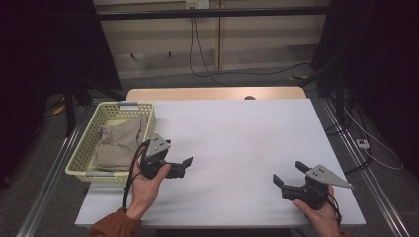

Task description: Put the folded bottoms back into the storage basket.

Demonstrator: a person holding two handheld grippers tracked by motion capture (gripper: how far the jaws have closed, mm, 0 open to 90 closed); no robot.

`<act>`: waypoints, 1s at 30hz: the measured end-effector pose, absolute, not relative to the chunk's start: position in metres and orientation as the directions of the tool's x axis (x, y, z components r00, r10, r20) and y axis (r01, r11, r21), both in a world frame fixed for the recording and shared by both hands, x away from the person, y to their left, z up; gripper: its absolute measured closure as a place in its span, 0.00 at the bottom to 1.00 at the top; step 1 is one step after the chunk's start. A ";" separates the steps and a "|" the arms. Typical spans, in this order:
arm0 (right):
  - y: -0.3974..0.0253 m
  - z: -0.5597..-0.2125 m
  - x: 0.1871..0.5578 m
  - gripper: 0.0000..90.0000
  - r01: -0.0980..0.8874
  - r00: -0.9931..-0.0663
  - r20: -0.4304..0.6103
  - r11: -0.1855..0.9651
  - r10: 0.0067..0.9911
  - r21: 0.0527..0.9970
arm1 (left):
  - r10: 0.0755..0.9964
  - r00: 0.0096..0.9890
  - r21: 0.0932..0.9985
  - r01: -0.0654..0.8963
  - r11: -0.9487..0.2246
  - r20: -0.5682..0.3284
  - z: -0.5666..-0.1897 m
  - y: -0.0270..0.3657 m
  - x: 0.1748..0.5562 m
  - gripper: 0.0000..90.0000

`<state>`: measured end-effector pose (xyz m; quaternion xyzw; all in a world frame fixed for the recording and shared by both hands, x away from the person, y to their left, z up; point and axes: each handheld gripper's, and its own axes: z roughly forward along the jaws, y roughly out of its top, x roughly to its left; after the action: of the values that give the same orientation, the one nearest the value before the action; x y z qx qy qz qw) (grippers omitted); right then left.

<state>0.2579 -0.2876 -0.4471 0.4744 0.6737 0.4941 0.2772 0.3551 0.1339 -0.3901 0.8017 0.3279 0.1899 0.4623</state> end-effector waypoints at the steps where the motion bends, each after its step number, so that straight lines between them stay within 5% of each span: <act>1: -0.288 -0.447 0.258 0.05 0.365 -0.397 0.094 0.062 0.913 0.929 | 0.702 0.713 0.865 0.351 -0.359 0.002 -0.392 0.133 0.356 0.08; 7: -0.288 -0.447 0.258 0.05 0.366 -0.396 0.098 0.060 0.913 0.929 | 0.682 0.726 0.868 0.389 -0.309 -0.083 -0.408 0.136 0.359 0.07; 10: -0.288 -0.447 0.257 0.05 0.363 -0.400 0.095 0.063 0.912 0.929 | 0.721 0.693 0.868 0.365 -0.337 -0.011 -0.413 0.140 0.356 0.07; 30: -0.289 -0.445 0.256 0.05 0.354 -0.400 0.094 0.059 0.912 0.933 | 0.746 0.665 0.869 0.392 -0.302 -0.040 -0.434 0.152 0.333 0.07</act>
<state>0.2560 -0.2889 -0.4455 0.4709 0.6720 0.4986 0.2794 0.3326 0.1524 -0.4340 0.7843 0.3625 0.1898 0.4663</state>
